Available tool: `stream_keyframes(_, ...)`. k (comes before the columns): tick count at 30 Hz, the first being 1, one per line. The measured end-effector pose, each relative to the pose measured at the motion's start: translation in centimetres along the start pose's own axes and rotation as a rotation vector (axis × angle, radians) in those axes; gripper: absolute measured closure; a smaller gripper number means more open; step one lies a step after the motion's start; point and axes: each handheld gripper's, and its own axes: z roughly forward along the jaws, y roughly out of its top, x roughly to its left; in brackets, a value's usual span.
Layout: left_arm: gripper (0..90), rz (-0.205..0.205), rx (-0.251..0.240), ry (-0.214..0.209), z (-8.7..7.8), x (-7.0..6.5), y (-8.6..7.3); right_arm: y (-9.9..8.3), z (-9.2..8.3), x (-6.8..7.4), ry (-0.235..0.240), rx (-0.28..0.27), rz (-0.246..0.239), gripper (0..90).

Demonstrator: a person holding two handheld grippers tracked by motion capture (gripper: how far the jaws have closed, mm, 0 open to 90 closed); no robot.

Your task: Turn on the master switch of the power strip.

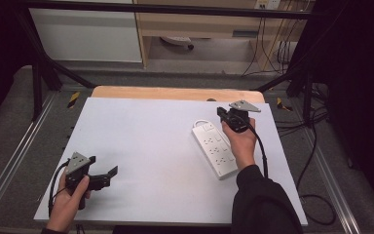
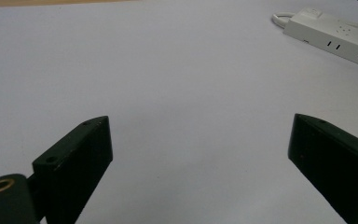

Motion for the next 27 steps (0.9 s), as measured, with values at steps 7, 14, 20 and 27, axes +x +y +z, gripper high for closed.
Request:
stream_keyframes(7,6.3,0.0,-0.001,0.001,0.0,0.0,0.0,-0.6,1.0,0.5,0.007,0.03,-0.015,89.6)
stream_keyframes(14,6.3,-0.002,-0.002,-0.001,-0.1,0.0,0.0,-1.1,2.2,0.7,0.002,0.067,-0.018,90.0)
stream_keyframes(20,6.3,-0.002,-0.005,-0.005,-0.1,0.0,0.0,-1.8,3.1,1.0,-0.006,0.115,-0.029,90.0)
stream_keyframes(27,6.3,0.001,-0.009,-0.006,-0.1,0.0,0.1,-2.3,4.1,1.3,-0.016,0.163,-0.038,90.0)
